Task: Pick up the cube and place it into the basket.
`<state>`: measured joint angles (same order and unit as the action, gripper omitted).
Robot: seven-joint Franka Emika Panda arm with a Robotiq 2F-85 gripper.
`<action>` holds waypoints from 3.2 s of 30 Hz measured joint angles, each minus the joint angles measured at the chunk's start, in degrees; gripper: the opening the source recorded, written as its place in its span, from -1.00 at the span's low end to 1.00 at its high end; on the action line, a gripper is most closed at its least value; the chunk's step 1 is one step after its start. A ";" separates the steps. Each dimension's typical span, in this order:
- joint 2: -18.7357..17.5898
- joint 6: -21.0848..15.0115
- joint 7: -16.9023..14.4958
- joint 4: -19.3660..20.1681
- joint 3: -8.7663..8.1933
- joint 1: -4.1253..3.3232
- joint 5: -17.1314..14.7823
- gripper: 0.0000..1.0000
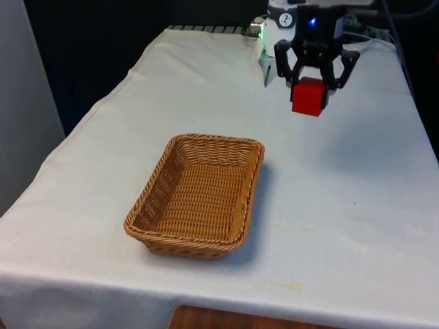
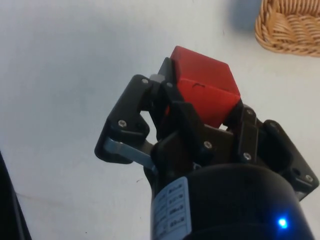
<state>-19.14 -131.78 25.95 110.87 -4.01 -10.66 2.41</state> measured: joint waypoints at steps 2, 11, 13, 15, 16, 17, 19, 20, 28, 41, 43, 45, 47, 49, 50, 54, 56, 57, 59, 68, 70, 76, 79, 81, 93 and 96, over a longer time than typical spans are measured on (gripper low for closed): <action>1.15 0.97 -0.52 0.06 -0.06 0.00 0.00 -0.97; 4.24 3.61 -2.06 0.17 -0.23 0.00 0.00 -0.97; 4.58 3.90 -2.23 0.17 -0.23 0.00 0.00 -0.97; 4.93 4.24 -2.41 0.17 -0.29 0.00 0.00 -0.97; 5.27 4.58 -2.64 0.17 -0.29 0.00 0.00 -0.97; 5.61 4.81 -2.81 0.17 -0.29 0.00 0.00 -0.97; 6.47 5.50 -3.67 0.17 -0.40 0.00 0.00 -0.97; 6.70 5.67 -3.95 0.17 -0.40 0.00 0.00 -0.97; 7.79 5.96 -7.22 0.17 -0.57 0.06 0.00 -0.97; 8.31 5.96 -13.06 -0.11 -0.57 0.06 -0.23 -0.97; 8.31 5.96 -13.98 -0.11 -0.57 0.06 -0.46 -0.97; 8.25 5.90 -15.07 -0.11 -0.57 0.06 -0.86 -0.97; 8.25 5.79 -16.16 -0.11 -0.57 0.11 -1.32 -0.97; 8.19 5.73 -16.73 -0.11 -0.57 0.11 -1.49 -0.97; 7.91 5.56 -17.82 -0.23 -0.57 0.11 -2.12 -0.97; 7.16 5.39 -19.37 -0.63 -0.74 0.17 -2.98 -0.97; 6.65 5.21 -20.40 -0.92 -0.97 0.17 -3.61 -0.97; 6.02 4.98 -21.43 -1.20 -1.20 0.17 -4.35 -0.97; 5.39 4.64 -22.40 -1.43 -1.43 0.17 -4.98 -0.97; 2.35 4.53 -26.30 -4.18 -2.69 0.34 -7.22 -0.97; 2.06 4.53 -26.76 -4.47 -2.81 0.34 -7.45 -0.97; 0.97 4.64 -29.56 -5.73 -3.55 0.57 -7.96 -0.97; 0.97 4.64 -30.48 -5.73 -3.78 0.63 -7.96 -0.97; 0.97 4.64 -31.40 -5.73 -4.07 0.69 -7.96 -0.97; 0.23 4.64 -36.10 -5.96 -5.84 0.86 -7.91 -0.97; -0.17 4.70 -37.13 -6.36 -6.36 0.86 -7.85 -0.97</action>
<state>-19.31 -127.08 -11.17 104.51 -10.37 -9.80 -5.44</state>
